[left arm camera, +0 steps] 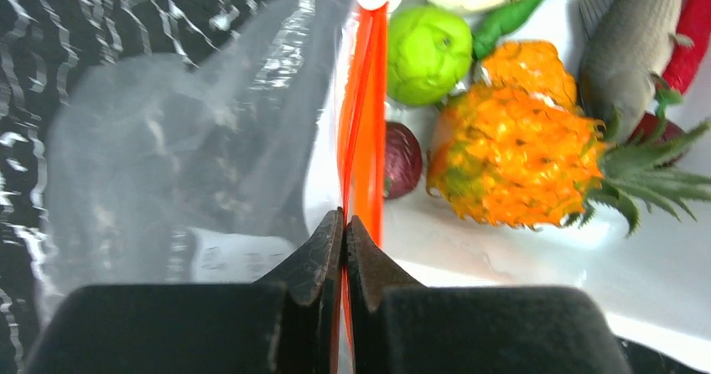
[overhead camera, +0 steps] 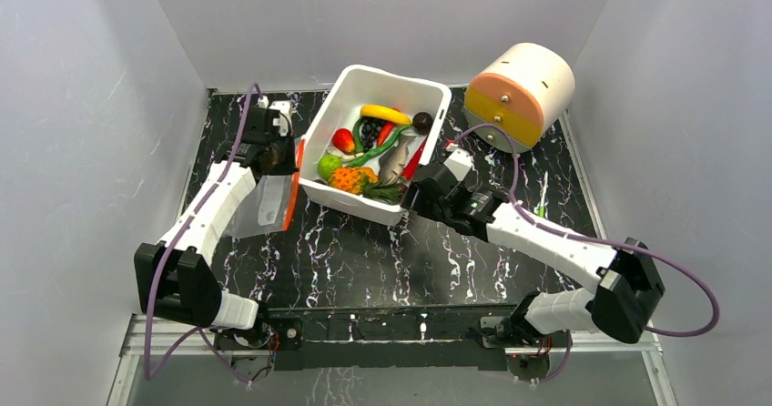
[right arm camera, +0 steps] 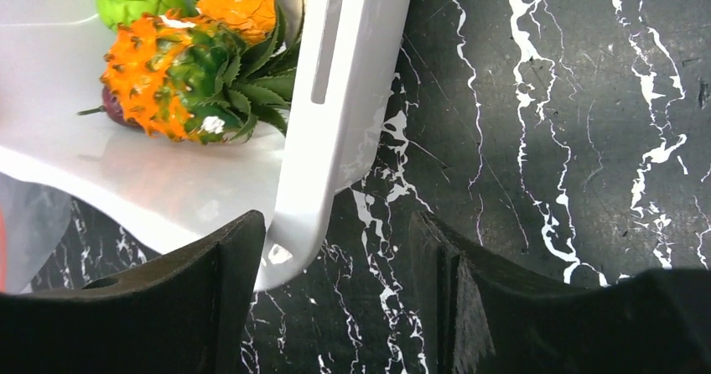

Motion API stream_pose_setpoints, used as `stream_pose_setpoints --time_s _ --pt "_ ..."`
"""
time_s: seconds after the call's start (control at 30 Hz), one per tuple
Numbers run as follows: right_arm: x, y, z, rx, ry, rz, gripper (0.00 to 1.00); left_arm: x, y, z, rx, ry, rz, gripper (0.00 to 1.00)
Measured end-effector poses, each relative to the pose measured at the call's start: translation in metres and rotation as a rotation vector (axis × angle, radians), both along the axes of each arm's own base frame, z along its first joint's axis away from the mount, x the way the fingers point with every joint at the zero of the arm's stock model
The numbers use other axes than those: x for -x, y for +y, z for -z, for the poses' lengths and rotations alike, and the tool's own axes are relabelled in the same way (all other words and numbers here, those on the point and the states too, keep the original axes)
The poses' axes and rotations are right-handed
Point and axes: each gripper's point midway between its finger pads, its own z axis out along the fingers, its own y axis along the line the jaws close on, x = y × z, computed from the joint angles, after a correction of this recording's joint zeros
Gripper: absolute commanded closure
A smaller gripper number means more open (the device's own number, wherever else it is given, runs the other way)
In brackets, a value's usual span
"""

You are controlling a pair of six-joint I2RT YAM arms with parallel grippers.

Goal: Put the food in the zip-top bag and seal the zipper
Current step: Move the bin to the center of the board.

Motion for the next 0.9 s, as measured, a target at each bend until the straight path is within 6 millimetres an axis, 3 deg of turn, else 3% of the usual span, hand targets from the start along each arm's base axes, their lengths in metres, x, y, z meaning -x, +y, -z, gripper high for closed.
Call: stream_pose_setpoints --time_s 0.13,0.4,0.9 --pt "-0.007 0.002 0.008 0.047 0.022 0.017 0.43 0.018 -0.012 0.012 0.073 0.048 0.024 1.00" --pt "-0.020 -0.011 0.009 0.215 0.003 0.025 0.45 0.042 -0.021 -0.029 0.169 -0.033 0.048 1.00" --pt "-0.013 -0.055 0.008 0.381 -0.017 0.058 0.49 0.090 -0.039 -0.057 0.313 -0.040 0.122 1.00"
